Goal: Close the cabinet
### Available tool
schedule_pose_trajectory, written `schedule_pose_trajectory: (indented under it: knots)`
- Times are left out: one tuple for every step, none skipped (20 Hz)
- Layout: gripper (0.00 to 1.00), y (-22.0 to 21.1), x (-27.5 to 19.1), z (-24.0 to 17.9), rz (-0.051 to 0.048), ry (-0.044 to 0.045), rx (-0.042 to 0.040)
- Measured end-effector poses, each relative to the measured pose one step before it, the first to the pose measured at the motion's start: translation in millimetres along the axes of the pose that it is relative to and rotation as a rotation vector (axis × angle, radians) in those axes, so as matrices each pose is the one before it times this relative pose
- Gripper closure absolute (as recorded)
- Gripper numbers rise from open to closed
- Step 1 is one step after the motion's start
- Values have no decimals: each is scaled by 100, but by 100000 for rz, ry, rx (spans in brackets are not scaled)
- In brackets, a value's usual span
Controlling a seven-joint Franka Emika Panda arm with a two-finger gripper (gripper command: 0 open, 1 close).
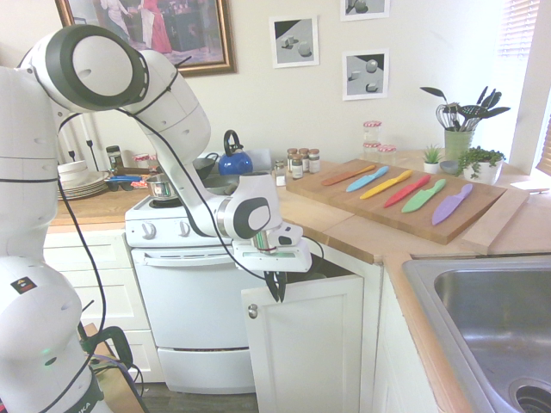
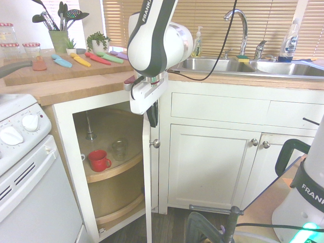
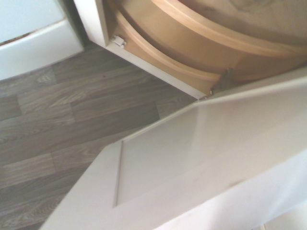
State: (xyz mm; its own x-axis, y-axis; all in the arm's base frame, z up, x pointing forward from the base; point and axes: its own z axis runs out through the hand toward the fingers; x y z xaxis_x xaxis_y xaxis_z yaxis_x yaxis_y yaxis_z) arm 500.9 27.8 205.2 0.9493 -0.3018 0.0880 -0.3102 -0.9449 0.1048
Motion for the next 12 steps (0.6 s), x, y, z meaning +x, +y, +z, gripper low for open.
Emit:
schedule_pose_trajectory:
  knots:
    - [100,-520,247,-74,-391,-440,-222]
    - [100,-587,299,-72,-347,-414,-96]
    - [100,-559,277,-84,-289,-474,-55]
    - [100,-513,299,-66,-183,-320,42]
    - [100,-526,333,-70,-37,-379,117]
    - [100,-481,290,-83,-1,-438,108]
    - [100,-437,317,-78,337,-552,200]
    - [100,-450,373,-78,348,-592,157]
    - [100,-428,413,-72,590,-733,186]
    - [100,-415,397,-62,565,-467,375]
    - [100,-519,457,-50,548,-501,534]
    - [100,-502,467,-70,449,-419,526]
